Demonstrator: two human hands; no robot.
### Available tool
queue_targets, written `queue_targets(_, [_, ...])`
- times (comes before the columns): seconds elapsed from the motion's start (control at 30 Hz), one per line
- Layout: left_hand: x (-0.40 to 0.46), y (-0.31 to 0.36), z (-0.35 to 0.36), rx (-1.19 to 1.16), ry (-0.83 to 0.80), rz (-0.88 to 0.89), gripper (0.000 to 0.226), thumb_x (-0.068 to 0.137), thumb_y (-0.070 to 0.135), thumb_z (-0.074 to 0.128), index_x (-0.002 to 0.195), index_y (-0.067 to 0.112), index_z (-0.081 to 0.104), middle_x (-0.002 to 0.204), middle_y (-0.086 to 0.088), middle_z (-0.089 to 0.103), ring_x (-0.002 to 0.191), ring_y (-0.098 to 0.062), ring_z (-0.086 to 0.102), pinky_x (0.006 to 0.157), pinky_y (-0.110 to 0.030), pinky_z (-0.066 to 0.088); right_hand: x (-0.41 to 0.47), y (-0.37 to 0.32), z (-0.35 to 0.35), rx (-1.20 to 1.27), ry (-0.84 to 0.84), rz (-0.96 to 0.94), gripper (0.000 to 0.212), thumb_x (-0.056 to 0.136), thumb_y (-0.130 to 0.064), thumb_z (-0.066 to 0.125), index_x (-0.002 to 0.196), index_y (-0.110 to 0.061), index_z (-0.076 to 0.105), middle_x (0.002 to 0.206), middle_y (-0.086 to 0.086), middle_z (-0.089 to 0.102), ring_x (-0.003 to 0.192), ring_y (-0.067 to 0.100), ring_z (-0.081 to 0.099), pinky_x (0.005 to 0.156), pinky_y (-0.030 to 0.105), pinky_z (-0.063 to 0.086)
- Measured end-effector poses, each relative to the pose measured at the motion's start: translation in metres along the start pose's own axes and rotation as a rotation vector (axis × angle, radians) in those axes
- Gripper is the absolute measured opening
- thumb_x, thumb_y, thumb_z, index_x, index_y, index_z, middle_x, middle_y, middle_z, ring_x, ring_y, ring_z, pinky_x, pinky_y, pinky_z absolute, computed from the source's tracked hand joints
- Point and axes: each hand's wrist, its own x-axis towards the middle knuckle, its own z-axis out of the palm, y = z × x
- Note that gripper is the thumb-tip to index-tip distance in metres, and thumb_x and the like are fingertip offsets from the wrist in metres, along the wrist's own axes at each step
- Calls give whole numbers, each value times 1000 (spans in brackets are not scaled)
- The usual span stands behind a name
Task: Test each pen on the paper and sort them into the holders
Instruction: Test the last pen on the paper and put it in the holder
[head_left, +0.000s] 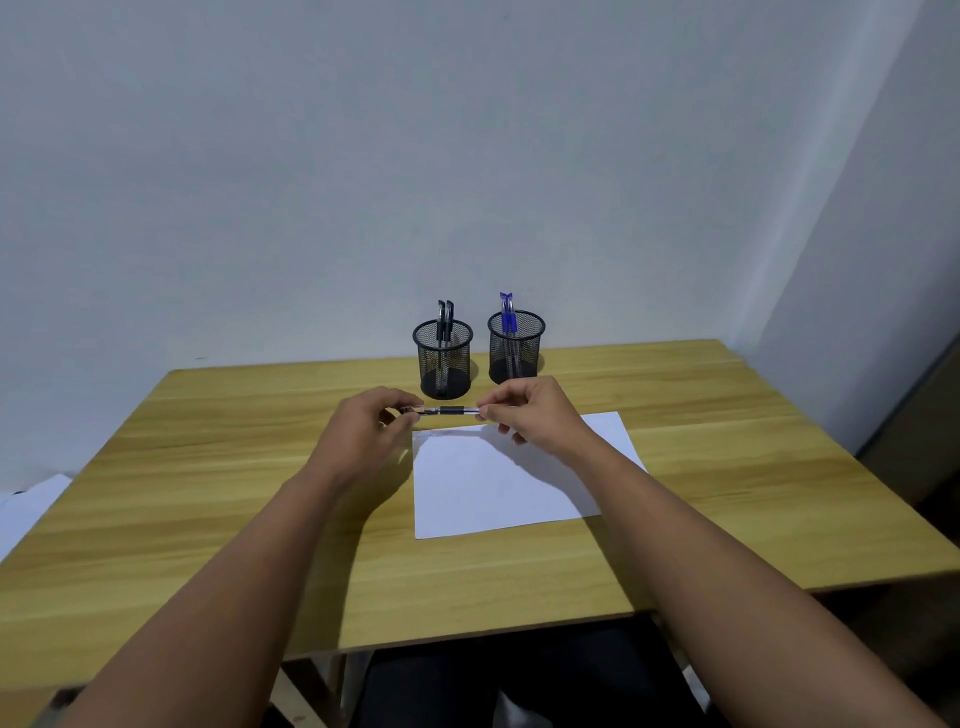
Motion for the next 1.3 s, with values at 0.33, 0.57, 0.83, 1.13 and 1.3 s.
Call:
queue_targets(0.33, [10,39,-1,-426,43,-132,17,94,15,71,110,12,76,89,0,79,78,-10,71,69,-16,51,-10,-5,-8,154,-135,42,12,95,-7,79,101,-17,83,86,2,80,61,10,59,54,21,45])
queue_targets(0.57, [21,55,21,-423,113,-141,20,99,17,65,115,10,75,91,-5,77,80,-11,71,65,-11,50,-8,-9,-2,151,17,-91,12,97,-2,76,108,1,79,75,5,76,46,5,42,47,17,37])
queue_targets(0.83, [44,71,13,-351,43,-86,23,99,20,64,118,11,74,95,-8,77,83,-6,74,66,-10,49,5,-9,-1,176,43,-120,5,98,-2,75,99,-6,76,72,2,73,48,7,49,49,17,43])
queue_targets(1.13, [84,40,10,-183,229,-180,60,93,23,62,150,28,44,135,1,60,112,-16,59,94,-37,52,79,-62,-21,-113,176,-158,17,92,-9,82,80,-18,73,73,-1,74,60,8,70,67,22,56])
queue_targets(1.3, [100,5,36,21,78,-343,116,62,65,78,158,35,22,156,6,43,138,-21,47,112,-56,36,122,-82,-8,-125,291,-236,17,87,-18,87,79,-22,73,71,-9,71,71,11,71,76,30,60])
